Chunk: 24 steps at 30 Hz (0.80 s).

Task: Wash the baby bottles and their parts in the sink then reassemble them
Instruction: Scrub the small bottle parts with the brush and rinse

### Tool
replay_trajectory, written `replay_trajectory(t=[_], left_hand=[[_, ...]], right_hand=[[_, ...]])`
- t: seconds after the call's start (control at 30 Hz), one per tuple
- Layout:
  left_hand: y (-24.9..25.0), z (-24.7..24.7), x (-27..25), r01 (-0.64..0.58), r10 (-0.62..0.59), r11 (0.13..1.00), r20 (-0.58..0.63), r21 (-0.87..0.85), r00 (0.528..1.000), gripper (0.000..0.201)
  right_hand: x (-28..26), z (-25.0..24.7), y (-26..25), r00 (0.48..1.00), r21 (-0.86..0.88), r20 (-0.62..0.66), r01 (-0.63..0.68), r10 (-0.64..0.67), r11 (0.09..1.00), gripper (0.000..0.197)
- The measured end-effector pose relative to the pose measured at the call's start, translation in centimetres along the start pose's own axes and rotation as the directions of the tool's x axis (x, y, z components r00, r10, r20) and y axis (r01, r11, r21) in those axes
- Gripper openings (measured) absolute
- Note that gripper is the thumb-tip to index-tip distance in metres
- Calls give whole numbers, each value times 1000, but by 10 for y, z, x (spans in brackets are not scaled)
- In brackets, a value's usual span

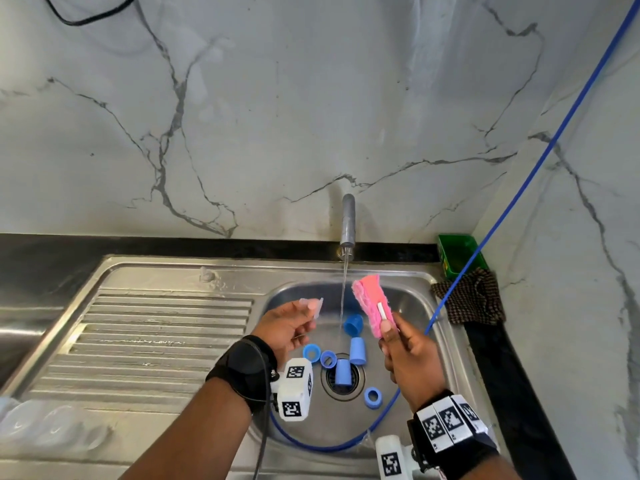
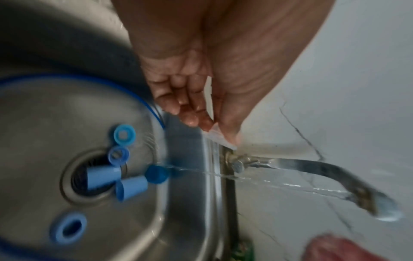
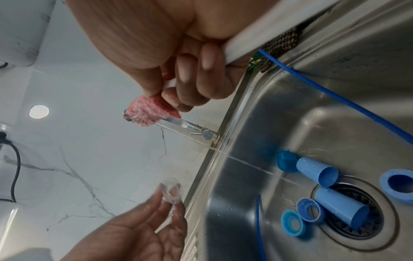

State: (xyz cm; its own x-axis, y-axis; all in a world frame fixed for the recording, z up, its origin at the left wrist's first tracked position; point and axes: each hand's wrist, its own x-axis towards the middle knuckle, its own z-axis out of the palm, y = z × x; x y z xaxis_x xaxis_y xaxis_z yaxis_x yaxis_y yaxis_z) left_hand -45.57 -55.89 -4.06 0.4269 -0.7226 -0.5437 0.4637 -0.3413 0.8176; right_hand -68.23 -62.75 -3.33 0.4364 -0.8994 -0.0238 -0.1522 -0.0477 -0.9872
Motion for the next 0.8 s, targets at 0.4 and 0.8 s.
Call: replay_trajectory(t=[0.4, 0.8], left_hand=[[30, -73, 80, -150, 451, 705, -275, 693, 849, 16], [54, -110, 157, 7, 463, 602, -356, 798, 812, 15]], right_hand=[[7, 25, 8, 999, -303, 31, 35, -27, 952, 32], [28, 33, 34, 990, -298, 90, -73, 104, 952, 34]])
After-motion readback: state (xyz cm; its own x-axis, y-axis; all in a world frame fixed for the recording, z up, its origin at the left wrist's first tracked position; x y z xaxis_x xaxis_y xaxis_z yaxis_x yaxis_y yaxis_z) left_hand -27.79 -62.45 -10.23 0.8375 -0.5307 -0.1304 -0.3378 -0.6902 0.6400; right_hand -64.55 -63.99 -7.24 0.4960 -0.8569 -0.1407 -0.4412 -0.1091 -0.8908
